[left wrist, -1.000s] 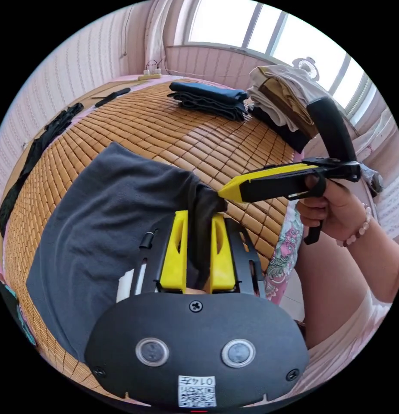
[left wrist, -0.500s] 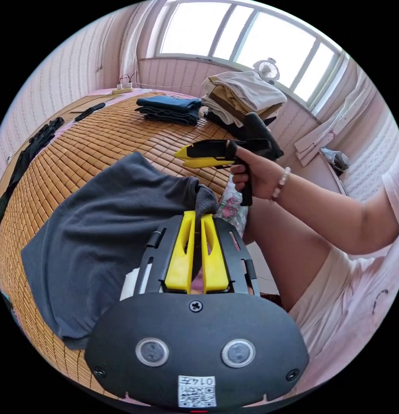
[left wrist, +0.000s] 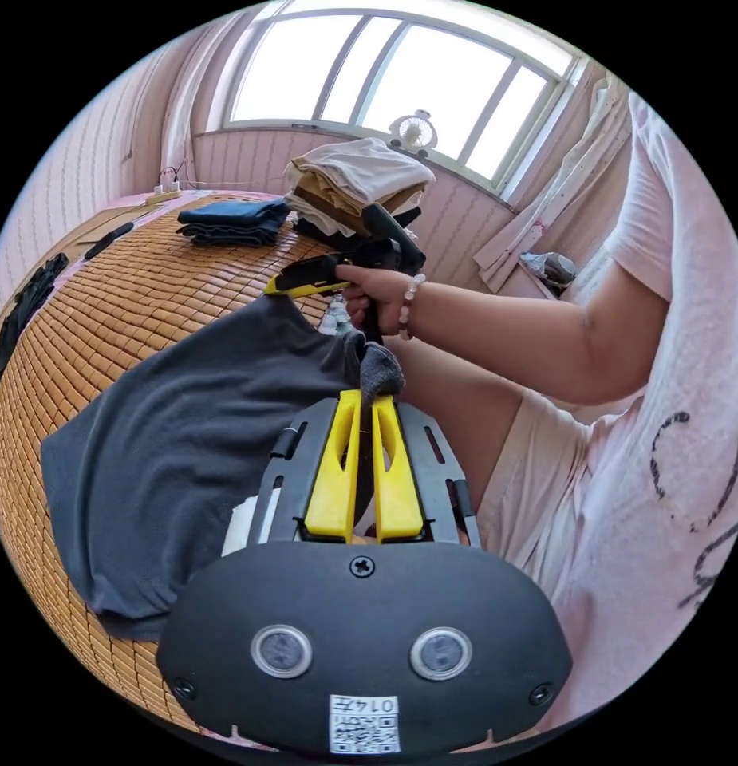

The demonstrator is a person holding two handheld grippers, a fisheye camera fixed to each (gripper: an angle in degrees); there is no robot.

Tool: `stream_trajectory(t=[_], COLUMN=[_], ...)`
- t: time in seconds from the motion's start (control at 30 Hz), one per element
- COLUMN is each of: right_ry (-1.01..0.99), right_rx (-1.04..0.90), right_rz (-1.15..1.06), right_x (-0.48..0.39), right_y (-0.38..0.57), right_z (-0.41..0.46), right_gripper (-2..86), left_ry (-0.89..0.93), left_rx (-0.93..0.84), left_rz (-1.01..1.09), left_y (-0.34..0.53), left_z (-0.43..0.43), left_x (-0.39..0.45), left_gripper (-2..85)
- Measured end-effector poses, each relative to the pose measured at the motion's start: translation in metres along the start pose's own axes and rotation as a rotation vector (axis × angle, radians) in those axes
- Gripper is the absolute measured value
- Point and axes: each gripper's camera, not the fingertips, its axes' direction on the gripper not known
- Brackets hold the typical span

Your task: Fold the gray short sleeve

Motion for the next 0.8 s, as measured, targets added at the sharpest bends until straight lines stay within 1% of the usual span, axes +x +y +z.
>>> stream_trajectory(t=[0.13,0.23,0.27,0.3,0.33,0.37,0.43,0.47,0.53,0.57,0.63,0.7,0.8], right_ry=[0.008,0.017,0.013,0.002,-0.002,0.002,0.013,0.011,0.029,0.039,0.111,0.178,0.202], right_rx=[0.089,0.092,0.086,0.064,0.031,0.011,-0.056,-0.071,-0.125,-0.134,-0.181,-0.234,-0.236], right_rz=[-0.073,-0.140,-0.155,-0.190,-0.223,-0.238,-0.281,-0.290,-0.308,-0.316,-0.354,-0.380,-0.504], right_x=[-0.036,-0.073,-0.081,-0.097,-0.112,-0.119,-0.147,-0.153,-0.177,-0.183,-0.200,-0.208,-0.223], right_y=[0.001,-0.004,-0.006,-0.009,-0.012,-0.014,-0.019,-0.020,-0.019,-0.017,-0.005,0.005,0.021], right_z=[-0.055,-0.053,-0.048,-0.032,-0.009,0.004,0.064,0.080,0.146,0.163,0.227,0.263,0.281], right_gripper=[2.0,1.9,2.0,2.0,2.1,2.1,2.3,2.4,2.7,2.9,3.8,4.8,7.5], left_ry=[0.073,0.154,0.181,0.189,0.185,0.155,0.069,0.010,-0.020,-0.042,-0.087,-0.180,-0.193], left_rx=[0.137,0.256,0.301,0.343,0.359,0.380,0.379,0.390,0.429,0.449,0.414,0.327,0.316], left_rz=[-0.079,-0.261,-0.350,-0.428,-0.460,-0.518,-0.604,-0.688,-0.777,-0.820,-0.895,-1.016,-1.081], left_y=[0.002,0.024,0.037,0.051,0.058,0.071,0.089,0.102,0.122,0.133,0.147,0.166,0.185], left_z=[-0.024,-0.049,-0.059,-0.070,-0.074,-0.084,-0.095,-0.103,-0.111,-0.115,-0.116,-0.117,-0.128], left_x=[-0.011,-0.041,-0.057,-0.073,-0.079,-0.093,-0.112,-0.126,-0.144,-0.154,-0.168,-0.183,-0.185], left_gripper=[-0.6,-0.6,-0.6,-0.7,-0.7,-0.7,-0.6,-0.5,-0.3,0.1,1.2,4.7,7.7])
